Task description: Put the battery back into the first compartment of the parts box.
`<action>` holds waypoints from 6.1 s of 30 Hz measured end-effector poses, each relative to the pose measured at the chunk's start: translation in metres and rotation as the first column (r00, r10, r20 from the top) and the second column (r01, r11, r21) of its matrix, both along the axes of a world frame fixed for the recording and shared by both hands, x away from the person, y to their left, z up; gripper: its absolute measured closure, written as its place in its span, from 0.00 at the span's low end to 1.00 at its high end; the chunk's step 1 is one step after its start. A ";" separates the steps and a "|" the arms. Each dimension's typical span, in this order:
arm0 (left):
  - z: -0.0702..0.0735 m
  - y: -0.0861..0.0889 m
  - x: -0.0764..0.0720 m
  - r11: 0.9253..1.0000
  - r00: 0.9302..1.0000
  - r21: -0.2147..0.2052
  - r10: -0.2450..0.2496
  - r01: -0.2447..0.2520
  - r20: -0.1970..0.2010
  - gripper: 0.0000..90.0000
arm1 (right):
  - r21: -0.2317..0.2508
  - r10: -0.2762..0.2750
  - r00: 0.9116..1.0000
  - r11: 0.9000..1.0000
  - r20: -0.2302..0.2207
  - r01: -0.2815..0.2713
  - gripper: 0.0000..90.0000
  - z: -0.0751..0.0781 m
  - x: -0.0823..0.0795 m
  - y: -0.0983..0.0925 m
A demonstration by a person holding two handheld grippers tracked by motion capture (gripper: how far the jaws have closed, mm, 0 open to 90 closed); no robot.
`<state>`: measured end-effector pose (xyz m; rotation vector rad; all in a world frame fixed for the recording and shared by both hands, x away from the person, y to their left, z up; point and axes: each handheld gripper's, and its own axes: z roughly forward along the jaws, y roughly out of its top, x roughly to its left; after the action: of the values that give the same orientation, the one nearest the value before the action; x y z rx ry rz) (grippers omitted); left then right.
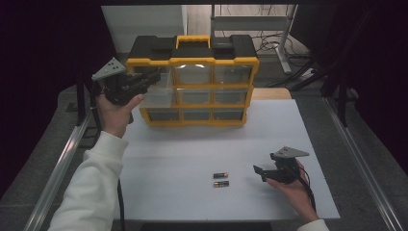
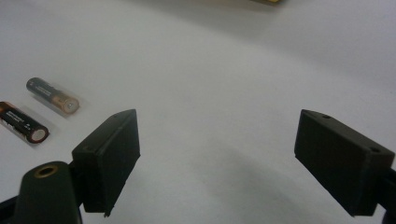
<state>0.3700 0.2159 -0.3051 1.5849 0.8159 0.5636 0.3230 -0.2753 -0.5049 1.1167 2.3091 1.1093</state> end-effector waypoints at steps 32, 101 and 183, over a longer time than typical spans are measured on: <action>-0.001 -0.016 -0.022 0.984 0.985 -0.030 -0.175 0.175 0.006 0.26 | -0.004 0.003 1.000 1.000 0.000 -0.003 0.16 0.000 0.000 0.000; -0.099 -0.089 -0.043 0.907 0.920 0.183 -0.347 0.379 -0.184 0.27 | 0.003 -0.001 1.000 1.000 0.007 0.001 0.16 0.001 -0.001 -0.001; -0.206 -0.203 -0.027 0.680 0.798 0.447 -0.366 0.581 -0.480 0.31 | -0.002 0.003 1.000 1.000 0.002 -0.003 0.16 0.000 0.000 0.000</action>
<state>0.3433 0.0125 -0.5109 2.4268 0.4424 0.1191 0.3226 -0.2753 -0.5047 1.1118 2.3106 1.1081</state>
